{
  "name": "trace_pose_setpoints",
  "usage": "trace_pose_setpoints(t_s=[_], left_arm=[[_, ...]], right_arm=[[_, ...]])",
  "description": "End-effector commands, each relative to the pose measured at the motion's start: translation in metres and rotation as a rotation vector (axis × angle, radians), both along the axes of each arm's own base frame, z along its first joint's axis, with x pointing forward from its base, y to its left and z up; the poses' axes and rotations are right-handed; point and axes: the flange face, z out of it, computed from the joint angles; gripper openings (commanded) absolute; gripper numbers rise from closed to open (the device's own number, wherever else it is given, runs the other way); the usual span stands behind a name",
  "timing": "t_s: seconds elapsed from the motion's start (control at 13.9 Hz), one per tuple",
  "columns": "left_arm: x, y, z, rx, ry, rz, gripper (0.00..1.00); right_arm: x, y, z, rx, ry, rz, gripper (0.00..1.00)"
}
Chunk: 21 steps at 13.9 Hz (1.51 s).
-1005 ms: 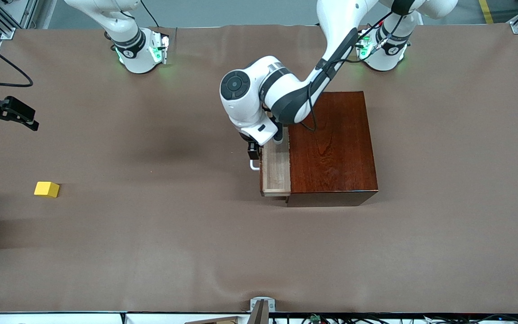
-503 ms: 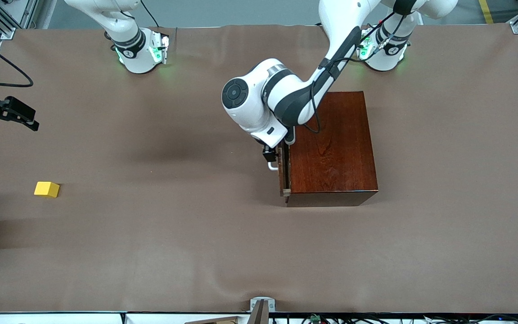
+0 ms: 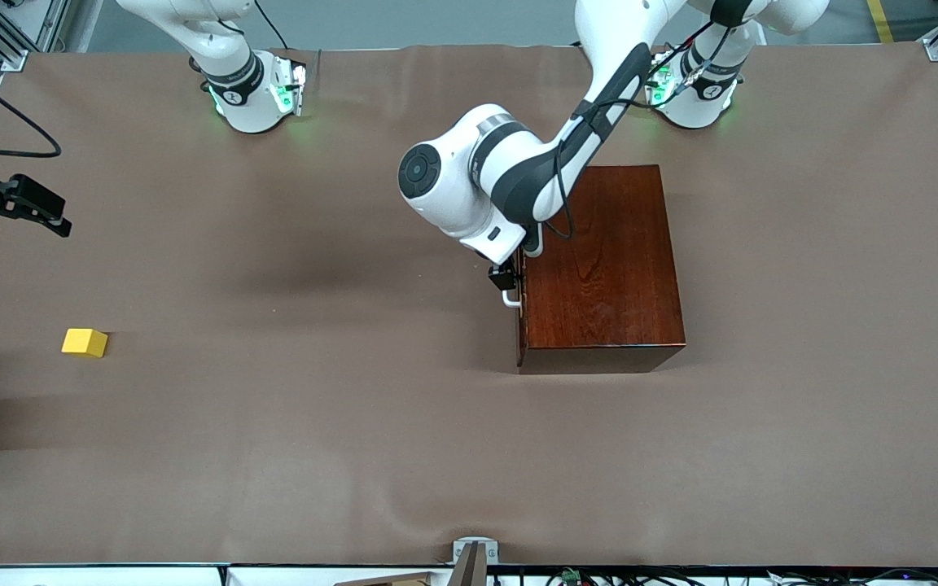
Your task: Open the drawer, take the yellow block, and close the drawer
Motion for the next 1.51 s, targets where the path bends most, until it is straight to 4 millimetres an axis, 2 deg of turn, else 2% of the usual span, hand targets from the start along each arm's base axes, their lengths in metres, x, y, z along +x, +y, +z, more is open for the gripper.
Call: trace_pose_setpoints(t_s=[0.0, 0.07, 0.36, 0.72, 0.93, 1.08, 1.15, 1.29, 1.44], left_arm=[[-0.009, 0.008, 0.0, 0.089, 0.019, 0.032, 1.0], [-0.013, 0.003, 0.003, 0.077, 0.022, 0.024, 1.0], [-0.009, 0.005, 0.065, -0.012, 0.024, -0.111, 1.0], [0.027, 0.045, 0.092, -0.078, 0.068, -0.122, 1.0], [0.074, 0.106, 0.119, -0.129, 0.073, -0.085, 1.0], [0.104, 0.16, 0.145, -0.197, 0.09, -0.101, 1.0], [0.115, 0.186, 0.152, -0.216, 0.104, -0.118, 1.0], [0.131, 0.24, 0.164, -0.248, 0.128, -0.141, 1.0], [0.133, 0.286, 0.177, -0.287, 0.166, -0.207, 1.0]], right_arm=[[0.004, -0.003, 0.004, 0.007, -0.007, 0.003, 1.0], [0.004, -0.003, 0.004, 0.007, -0.007, 0.003, 1.0], [0.004, -0.003, 0.004, 0.007, -0.007, 0.003, 1.0], [0.004, -0.002, 0.006, 0.009, -0.01, 0.004, 1.0], [0.004, -0.003, 0.006, 0.009, -0.01, 0.003, 1.0], [0.004, -0.002, 0.006, 0.009, -0.01, 0.004, 1.0], [0.004, -0.002, 0.006, 0.009, -0.01, 0.004, 1.0], [0.004, -0.001, 0.006, 0.009, -0.01, 0.006, 1.0], [0.004, -0.001, 0.006, 0.009, -0.01, 0.006, 1.0]])
